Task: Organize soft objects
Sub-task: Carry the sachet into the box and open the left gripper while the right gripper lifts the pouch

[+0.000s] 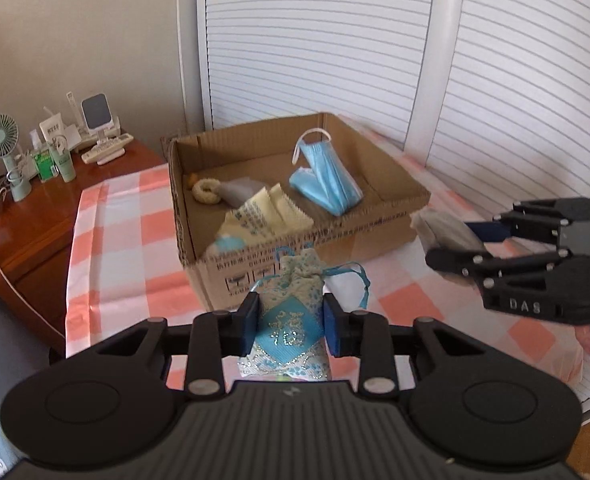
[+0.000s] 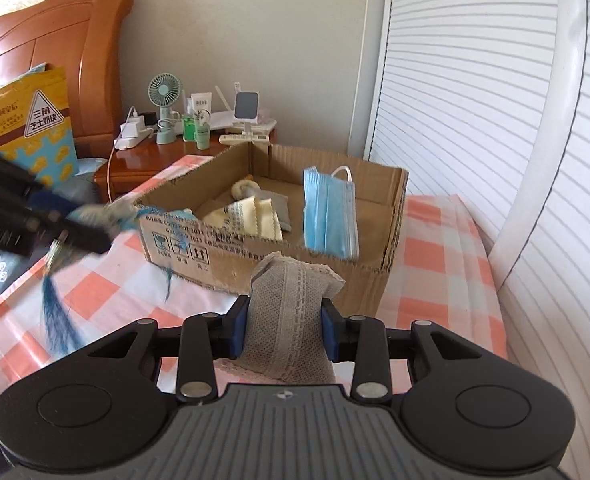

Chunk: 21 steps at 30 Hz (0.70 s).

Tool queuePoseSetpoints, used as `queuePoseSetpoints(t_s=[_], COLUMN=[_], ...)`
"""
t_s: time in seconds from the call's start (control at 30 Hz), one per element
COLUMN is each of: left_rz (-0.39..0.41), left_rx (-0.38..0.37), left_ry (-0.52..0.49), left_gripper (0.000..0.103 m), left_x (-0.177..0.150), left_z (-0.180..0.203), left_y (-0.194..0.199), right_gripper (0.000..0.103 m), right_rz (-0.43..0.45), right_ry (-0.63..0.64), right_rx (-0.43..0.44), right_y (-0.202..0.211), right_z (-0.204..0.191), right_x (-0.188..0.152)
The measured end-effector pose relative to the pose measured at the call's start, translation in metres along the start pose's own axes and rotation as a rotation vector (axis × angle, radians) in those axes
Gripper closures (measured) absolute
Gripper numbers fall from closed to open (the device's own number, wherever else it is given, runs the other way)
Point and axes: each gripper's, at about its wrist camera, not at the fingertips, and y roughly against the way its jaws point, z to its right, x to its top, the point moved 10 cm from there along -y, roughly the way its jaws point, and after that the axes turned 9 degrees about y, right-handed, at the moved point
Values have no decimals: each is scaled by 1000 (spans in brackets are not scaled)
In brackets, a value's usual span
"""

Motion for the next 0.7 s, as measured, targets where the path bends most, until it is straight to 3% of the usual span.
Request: queuePoseSetpoints(t_s=[0.17,0.33,0.7], left_rz=[73,108,49], left_rx=[-9,11,52], left_ry=[0,-19,22], left_gripper=[72,72,71], left_x=[58,107,167], left_z=[1,3,5], left_y=[-7,-38,-139], right_gripper=[62,62,62], right_rz=[28,42,58], right_ry=[37,55,52], right_rx=[-9,-17,-42], right_y=[6,4,-8], right_z=[7,17,48], right_x=[15,28,51])
